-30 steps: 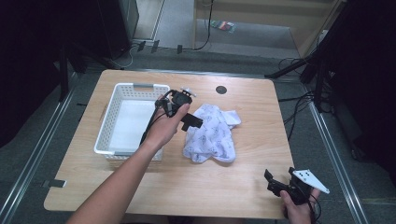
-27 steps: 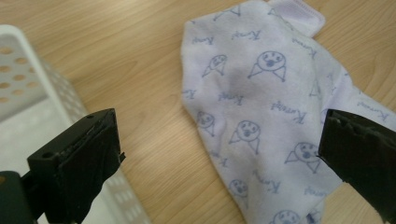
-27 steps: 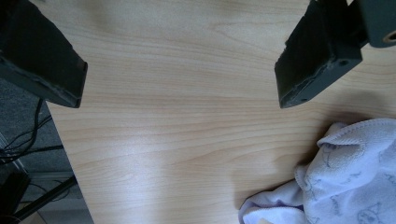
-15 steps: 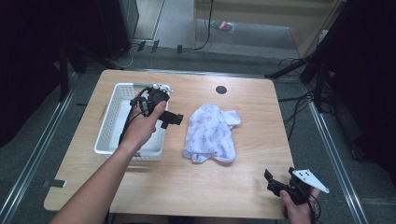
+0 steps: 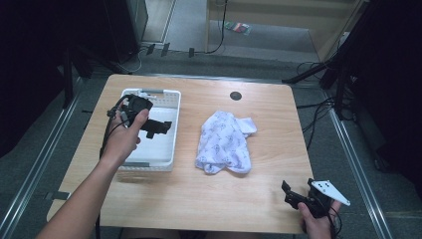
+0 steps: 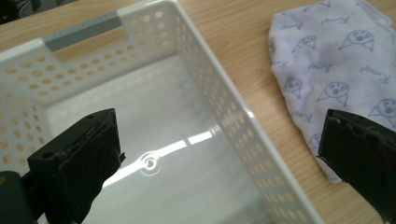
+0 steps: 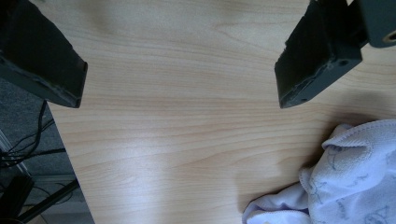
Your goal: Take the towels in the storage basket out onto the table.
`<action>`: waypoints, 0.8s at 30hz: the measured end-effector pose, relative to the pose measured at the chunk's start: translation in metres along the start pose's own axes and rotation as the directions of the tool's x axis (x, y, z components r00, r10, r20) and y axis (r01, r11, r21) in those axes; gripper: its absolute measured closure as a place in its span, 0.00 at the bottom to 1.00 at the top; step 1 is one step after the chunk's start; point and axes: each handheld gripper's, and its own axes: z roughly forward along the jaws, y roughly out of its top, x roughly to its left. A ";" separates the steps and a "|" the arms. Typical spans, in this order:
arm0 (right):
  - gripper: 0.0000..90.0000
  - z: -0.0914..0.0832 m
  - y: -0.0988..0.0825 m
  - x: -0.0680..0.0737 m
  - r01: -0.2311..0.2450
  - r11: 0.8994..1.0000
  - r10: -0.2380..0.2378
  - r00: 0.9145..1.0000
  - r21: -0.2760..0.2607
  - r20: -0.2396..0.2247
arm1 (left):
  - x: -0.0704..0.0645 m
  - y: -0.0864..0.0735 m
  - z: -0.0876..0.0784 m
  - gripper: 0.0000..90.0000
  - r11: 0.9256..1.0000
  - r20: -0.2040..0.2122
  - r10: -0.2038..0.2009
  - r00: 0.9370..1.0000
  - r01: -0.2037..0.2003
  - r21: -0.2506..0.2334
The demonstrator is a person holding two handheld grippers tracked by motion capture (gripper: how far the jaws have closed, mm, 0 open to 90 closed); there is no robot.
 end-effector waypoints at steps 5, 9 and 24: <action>0.03 0.000 0.000 0.000 -0.001 1.000 0.001 1.000 0.002 0.003 | 0.023 -0.016 -0.011 0.00 0.999 -0.017 -0.043 0.999 0.043 -0.016; 0.03 0.001 0.000 0.000 -0.003 1.000 0.003 1.000 0.004 0.006 | 0.037 -0.027 -0.019 0.00 0.998 -0.030 -0.061 0.998 0.060 -0.026; 0.03 0.002 0.001 0.000 0.001 1.000 -0.001 1.000 0.013 0.019 | 0.070 -0.067 -0.049 0.00 0.994 -0.074 -0.088 0.993 0.082 -0.079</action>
